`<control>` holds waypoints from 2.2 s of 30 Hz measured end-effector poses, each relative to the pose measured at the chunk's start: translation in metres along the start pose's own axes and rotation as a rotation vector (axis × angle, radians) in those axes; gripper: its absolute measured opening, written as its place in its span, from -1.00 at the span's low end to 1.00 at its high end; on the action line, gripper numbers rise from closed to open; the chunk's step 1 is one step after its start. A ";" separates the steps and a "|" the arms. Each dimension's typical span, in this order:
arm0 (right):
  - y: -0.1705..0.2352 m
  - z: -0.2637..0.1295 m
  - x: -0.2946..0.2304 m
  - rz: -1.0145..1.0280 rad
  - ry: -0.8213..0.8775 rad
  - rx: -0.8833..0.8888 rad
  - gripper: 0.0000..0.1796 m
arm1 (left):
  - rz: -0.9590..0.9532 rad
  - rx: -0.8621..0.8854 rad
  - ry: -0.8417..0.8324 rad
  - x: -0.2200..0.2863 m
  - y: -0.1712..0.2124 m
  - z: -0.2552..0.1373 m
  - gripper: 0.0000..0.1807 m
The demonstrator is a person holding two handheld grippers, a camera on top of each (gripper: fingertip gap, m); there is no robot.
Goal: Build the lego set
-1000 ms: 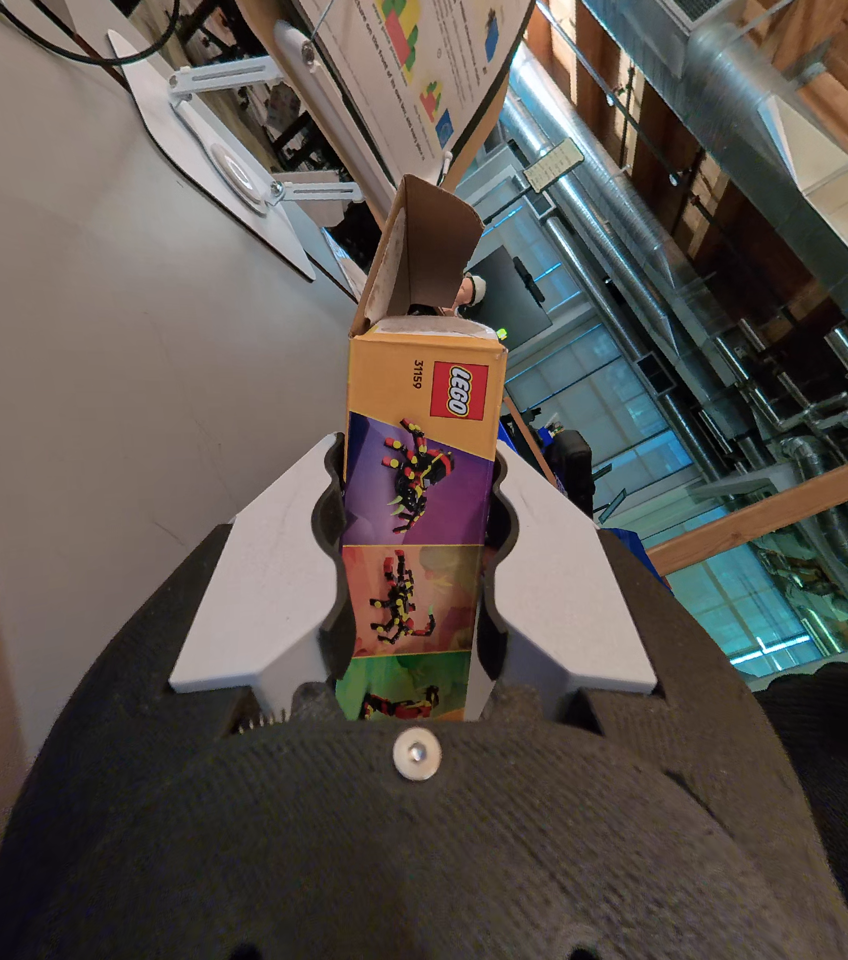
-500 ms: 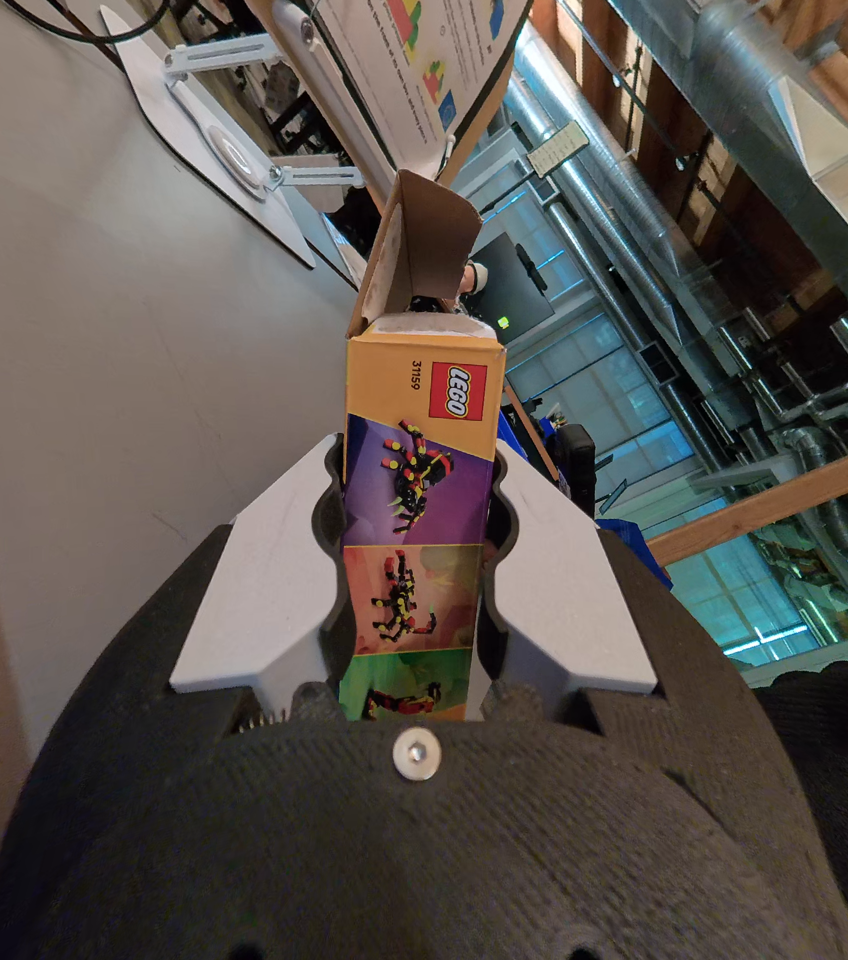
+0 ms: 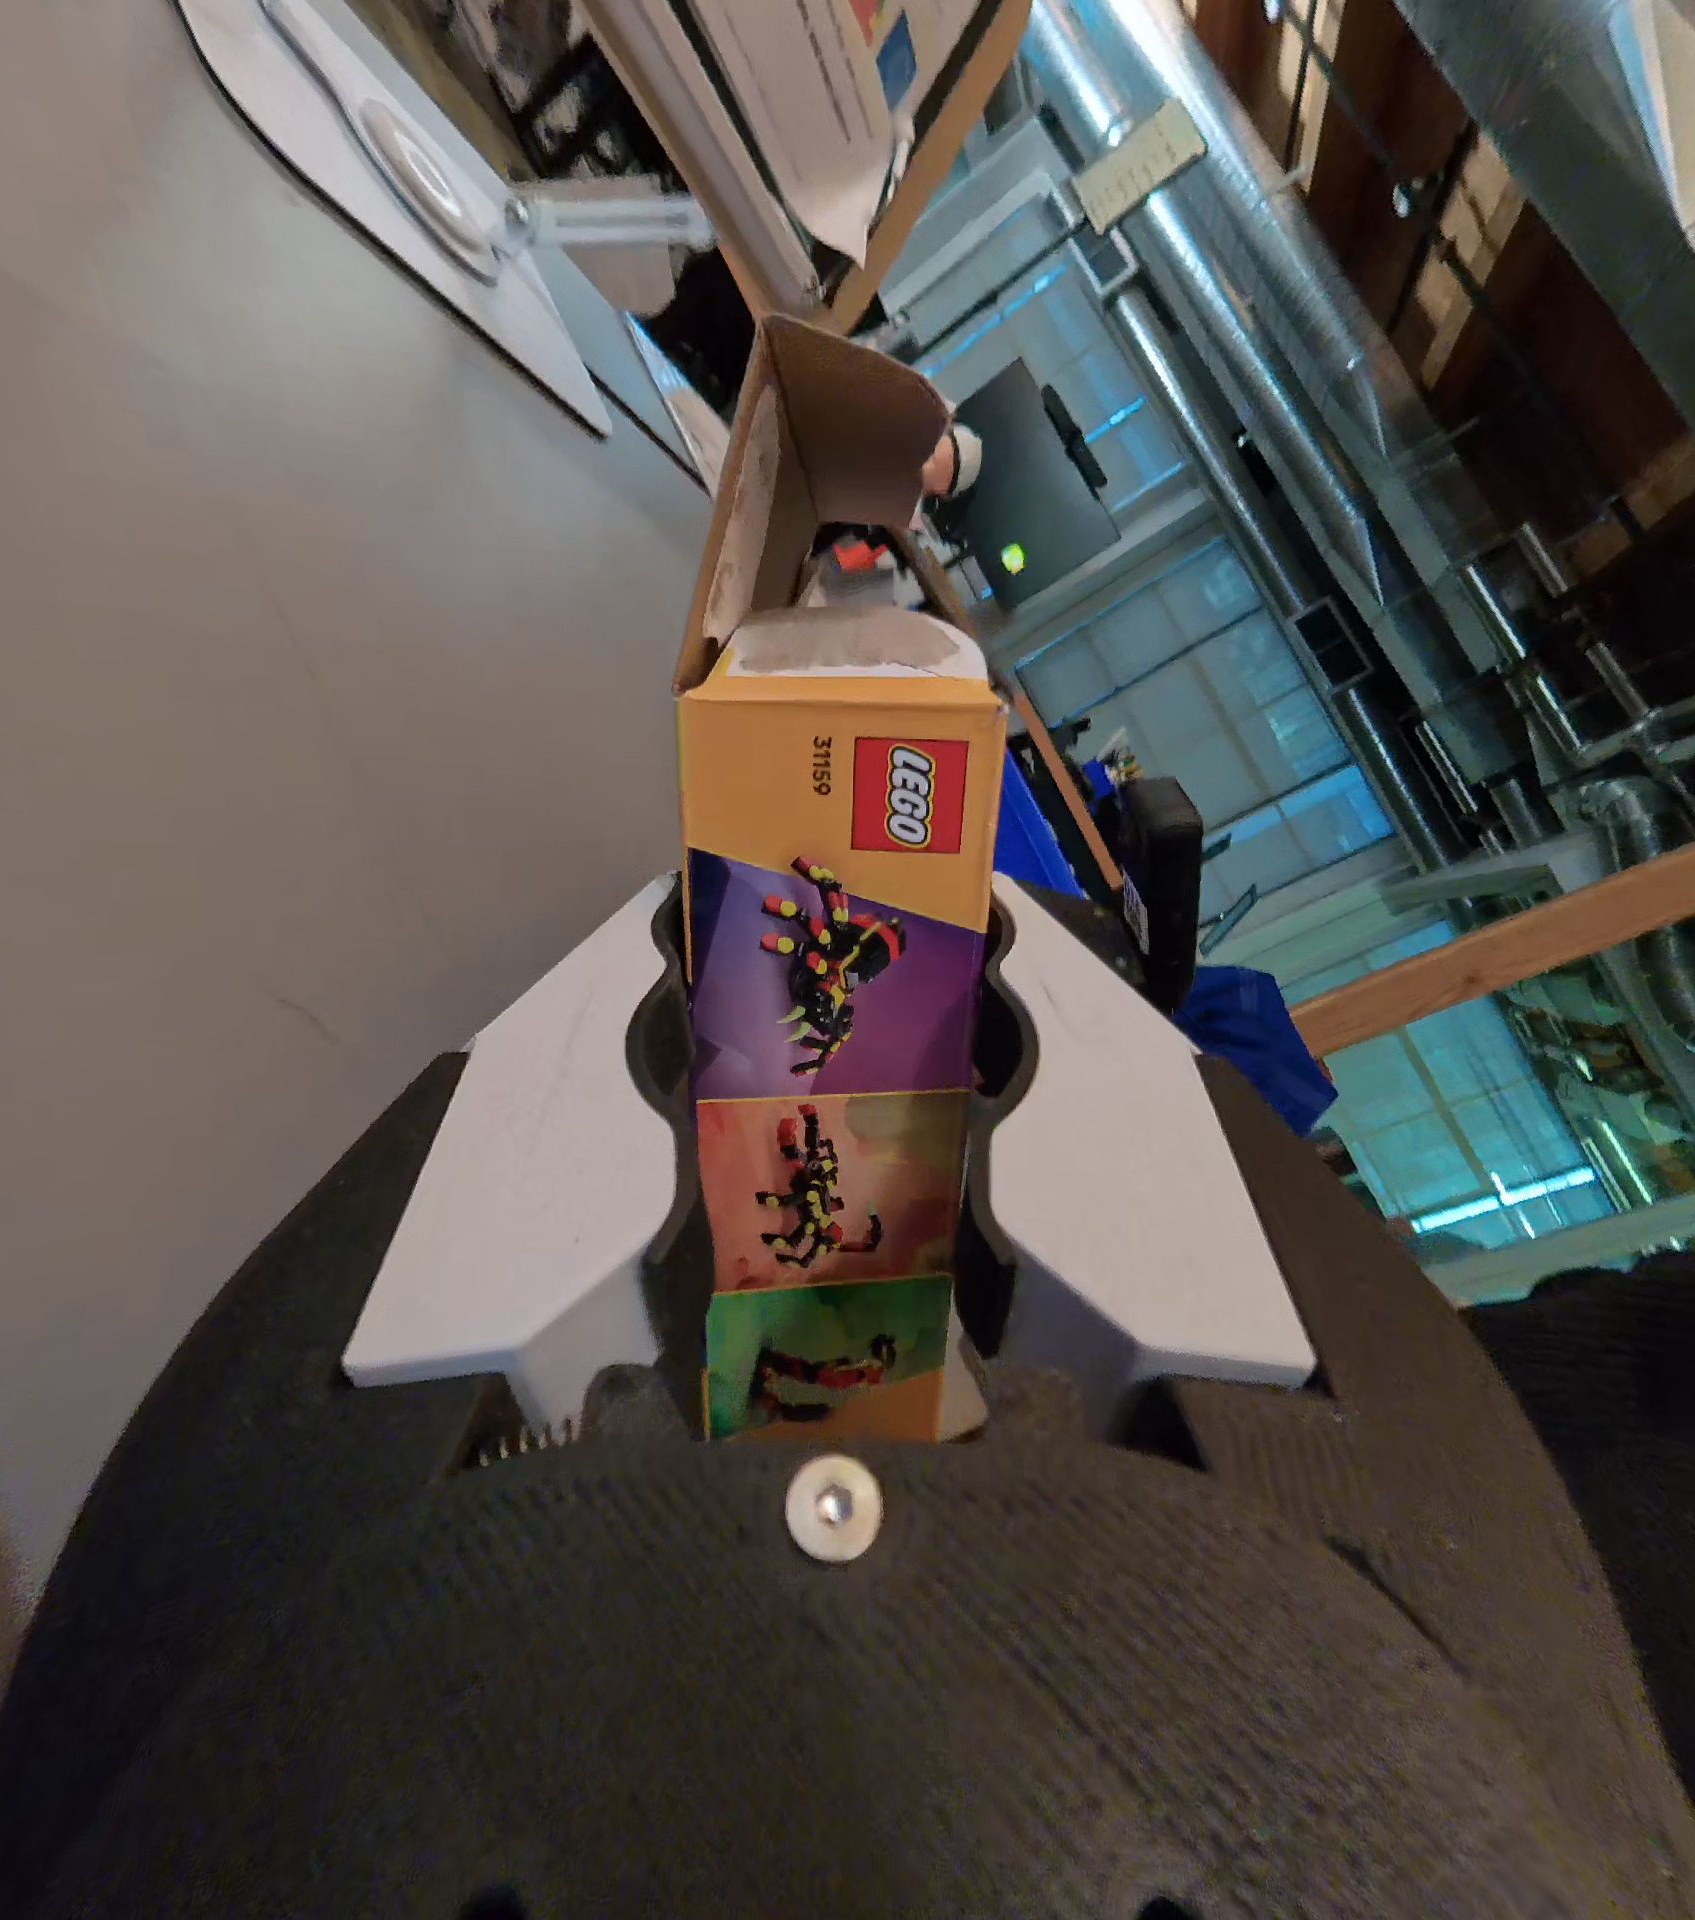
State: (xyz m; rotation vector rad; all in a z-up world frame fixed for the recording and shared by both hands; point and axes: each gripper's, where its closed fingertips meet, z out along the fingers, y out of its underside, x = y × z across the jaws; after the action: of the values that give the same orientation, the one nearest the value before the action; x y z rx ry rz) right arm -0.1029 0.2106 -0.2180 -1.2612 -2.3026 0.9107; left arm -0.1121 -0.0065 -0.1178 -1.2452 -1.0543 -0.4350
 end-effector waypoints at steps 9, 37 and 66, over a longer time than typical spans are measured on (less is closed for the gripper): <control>0.000 0.000 0.000 0.000 0.000 0.001 -0.17 | -0.048 -0.252 -0.006 -0.002 0.047 0.015 -0.43; -0.011 -0.003 -0.011 -0.035 -0.032 0.043 -0.38 | -0.002 -0.246 -0.333 -0.054 0.042 0.004 -0.20; -0.024 -0.011 -0.102 -0.145 -0.365 0.104 -0.96 | 0.129 -0.031 -0.361 -0.043 0.001 -0.006 -0.38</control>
State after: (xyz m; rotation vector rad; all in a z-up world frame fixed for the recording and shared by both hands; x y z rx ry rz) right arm -0.0568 0.1191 -0.1943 -0.9322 -2.5394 1.2763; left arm -0.1300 -0.0226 -0.1537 -1.4434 -1.2639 -0.1289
